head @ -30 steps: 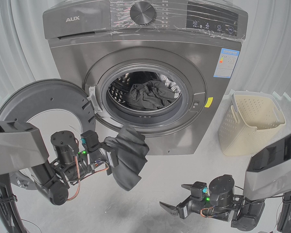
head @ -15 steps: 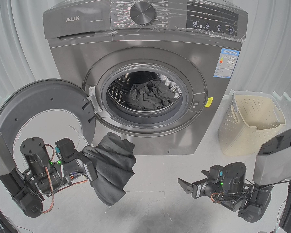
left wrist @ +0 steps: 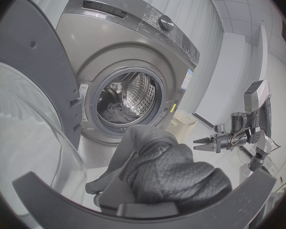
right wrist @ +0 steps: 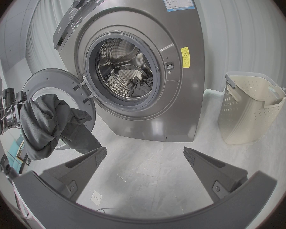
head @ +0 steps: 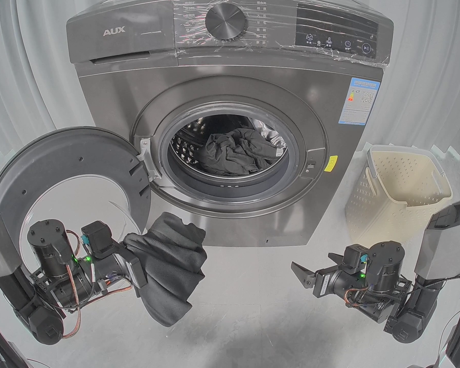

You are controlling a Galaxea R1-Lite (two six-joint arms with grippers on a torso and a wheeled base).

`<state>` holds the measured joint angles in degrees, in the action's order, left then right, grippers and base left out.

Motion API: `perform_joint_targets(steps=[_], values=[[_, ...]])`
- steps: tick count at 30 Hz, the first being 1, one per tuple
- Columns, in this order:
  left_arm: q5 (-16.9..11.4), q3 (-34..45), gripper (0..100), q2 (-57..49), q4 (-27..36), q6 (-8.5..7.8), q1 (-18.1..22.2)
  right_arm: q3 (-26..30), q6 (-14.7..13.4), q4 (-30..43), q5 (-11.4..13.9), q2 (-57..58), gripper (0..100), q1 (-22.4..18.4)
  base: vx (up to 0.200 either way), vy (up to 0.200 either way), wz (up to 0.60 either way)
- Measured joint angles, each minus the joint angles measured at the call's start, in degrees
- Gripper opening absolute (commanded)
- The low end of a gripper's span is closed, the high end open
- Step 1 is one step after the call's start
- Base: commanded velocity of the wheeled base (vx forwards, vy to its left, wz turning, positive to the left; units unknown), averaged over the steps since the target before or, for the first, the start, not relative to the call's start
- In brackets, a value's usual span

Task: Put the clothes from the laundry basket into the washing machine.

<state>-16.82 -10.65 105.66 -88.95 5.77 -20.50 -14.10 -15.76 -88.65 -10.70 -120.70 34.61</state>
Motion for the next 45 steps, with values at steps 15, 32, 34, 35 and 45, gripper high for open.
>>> perform_joint_targets(steps=[15, 32, 34, 35, 45], values=[[0.0, 0.5, 0, 1.5, 0.0, -1.89, -0.9, 0.2, -0.1, 0.0, -0.1, 0.3, 100, 0.5, 0.08, 0.0, 0.0], [0.0, 0.7, 0, 3.3, 0.0, -2.11, -1.8, 0.4, -0.1, 0.0, -0.1, 0.4, 100, 1.4, 0.071, 0.0, 0.0], [0.0, 0.8, 0, 3.4, 0.0, -2.1, -2.1, 0.5, 0.0, 0.0, -0.1, 0.4, 100, 1.5, 0.0, 0.0, 0.0], [0.0, 0.9, 0, 3.4, 0.0, -2.11, -2.1, 0.5, -0.1, 0.0, -0.2, 0.4, 100, 1.6, 0.2, 0.0, 0.0], [0.0, 0.9, 0, 3.8, 0.0, -2.13, -2.4, 0.5, -0.1, 0.0, -0.2, 0.4, 100, 1.9, 0.16, 0.0, 0.0]])
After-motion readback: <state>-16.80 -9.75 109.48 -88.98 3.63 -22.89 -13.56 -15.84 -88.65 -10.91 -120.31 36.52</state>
